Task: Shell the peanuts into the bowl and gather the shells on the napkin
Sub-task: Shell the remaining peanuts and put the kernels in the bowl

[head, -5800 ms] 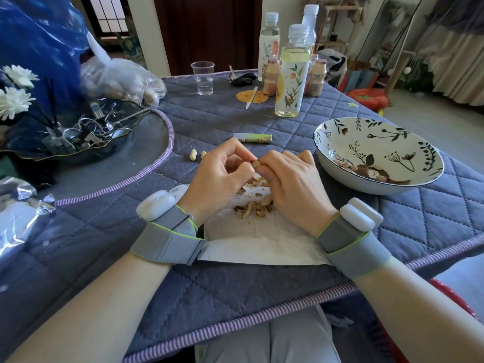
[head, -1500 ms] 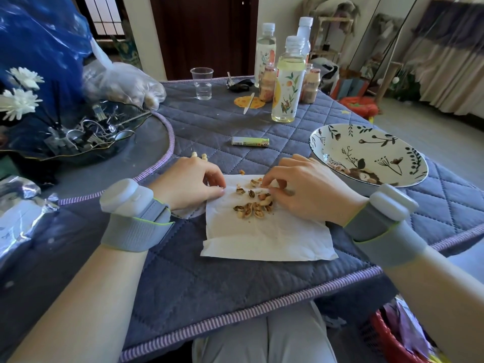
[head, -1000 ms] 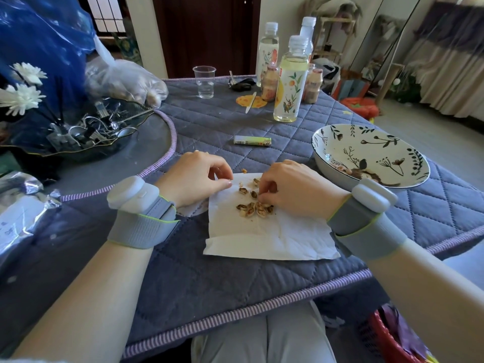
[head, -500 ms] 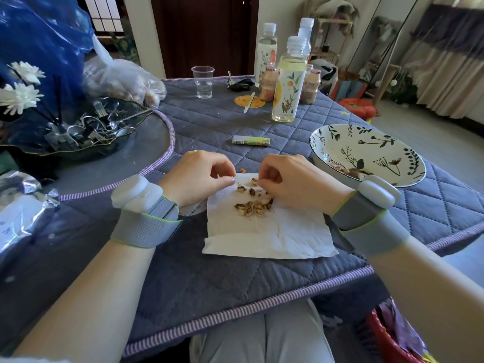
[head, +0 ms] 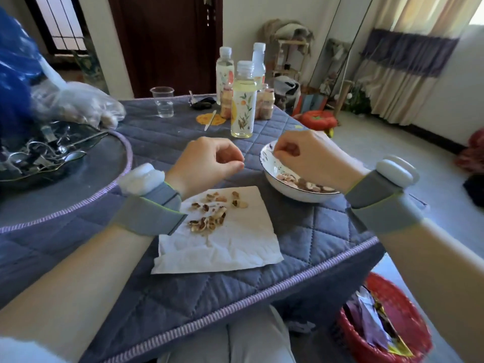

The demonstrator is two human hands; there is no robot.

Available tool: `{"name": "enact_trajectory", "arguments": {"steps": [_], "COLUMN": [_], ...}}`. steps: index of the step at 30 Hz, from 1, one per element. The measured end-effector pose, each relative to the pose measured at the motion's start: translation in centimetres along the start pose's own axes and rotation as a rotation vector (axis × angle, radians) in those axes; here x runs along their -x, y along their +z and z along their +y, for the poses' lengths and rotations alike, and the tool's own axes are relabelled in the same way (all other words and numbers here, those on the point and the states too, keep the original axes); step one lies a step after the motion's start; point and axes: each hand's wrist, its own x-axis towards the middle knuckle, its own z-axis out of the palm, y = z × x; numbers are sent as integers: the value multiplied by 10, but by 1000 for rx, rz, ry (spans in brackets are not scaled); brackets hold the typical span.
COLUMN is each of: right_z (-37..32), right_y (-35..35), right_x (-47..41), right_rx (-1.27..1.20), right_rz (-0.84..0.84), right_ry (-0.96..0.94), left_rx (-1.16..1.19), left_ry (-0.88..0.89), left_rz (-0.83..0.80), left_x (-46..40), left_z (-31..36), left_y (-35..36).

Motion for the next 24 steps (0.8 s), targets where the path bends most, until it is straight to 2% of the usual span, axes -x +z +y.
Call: {"name": "enact_trajectory", "arguments": {"steps": [3,7,11,15,24], "right_z": [29,69,81,83,85], "right_y": [-8,-9,-6,-4,3], "right_x": [-3,1,4,2,0], "right_rx": [96,258,277,271,365], "right_rz": [-13,-171,-350,-450,-477], "right_ry": [78,148,151,167,151], "left_rx": [-97,-268,-411,-476,-468], "left_ry": [61,142,138,113,12], "left_rz": [-46,-179,-296,-353,-461], "left_x": [-28,-63,-80,-90,-95], "left_z": [23,47,51,49,45], "left_y": [18,57,85,99,113]}}
